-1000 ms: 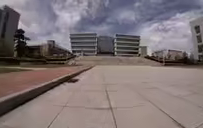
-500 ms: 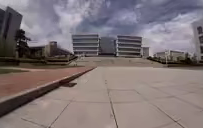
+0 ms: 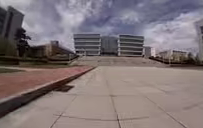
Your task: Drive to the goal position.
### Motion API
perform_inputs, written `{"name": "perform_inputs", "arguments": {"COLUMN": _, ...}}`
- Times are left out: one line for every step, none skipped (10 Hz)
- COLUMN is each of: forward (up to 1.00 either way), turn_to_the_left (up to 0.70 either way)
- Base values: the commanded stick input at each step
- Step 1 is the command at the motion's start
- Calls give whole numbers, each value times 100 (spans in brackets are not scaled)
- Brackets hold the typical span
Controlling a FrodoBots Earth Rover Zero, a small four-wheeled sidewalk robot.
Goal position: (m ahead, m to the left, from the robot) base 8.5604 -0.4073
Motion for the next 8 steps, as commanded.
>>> {"name": "perform_inputs", "arguments": {"forward": 100, "turn_to_the_left": 0}}
{"name": "perform_inputs", "arguments": {"forward": 100, "turn_to_the_left": 0}}
{"name": "perform_inputs", "arguments": {"forward": 100, "turn_to_the_left": 0}}
{"name": "perform_inputs", "arguments": {"forward": 100, "turn_to_the_left": 0}}
{"name": "perform_inputs", "arguments": {"forward": 100, "turn_to_the_left": 0}}
{"name": "perform_inputs", "arguments": {"forward": 100, "turn_to_the_left": 0}}
{"name": "perform_inputs", "arguments": {"forward": 100, "turn_to_the_left": 0}}
{"name": "perform_inputs", "arguments": {"forward": 100, "turn_to_the_left": 0}}
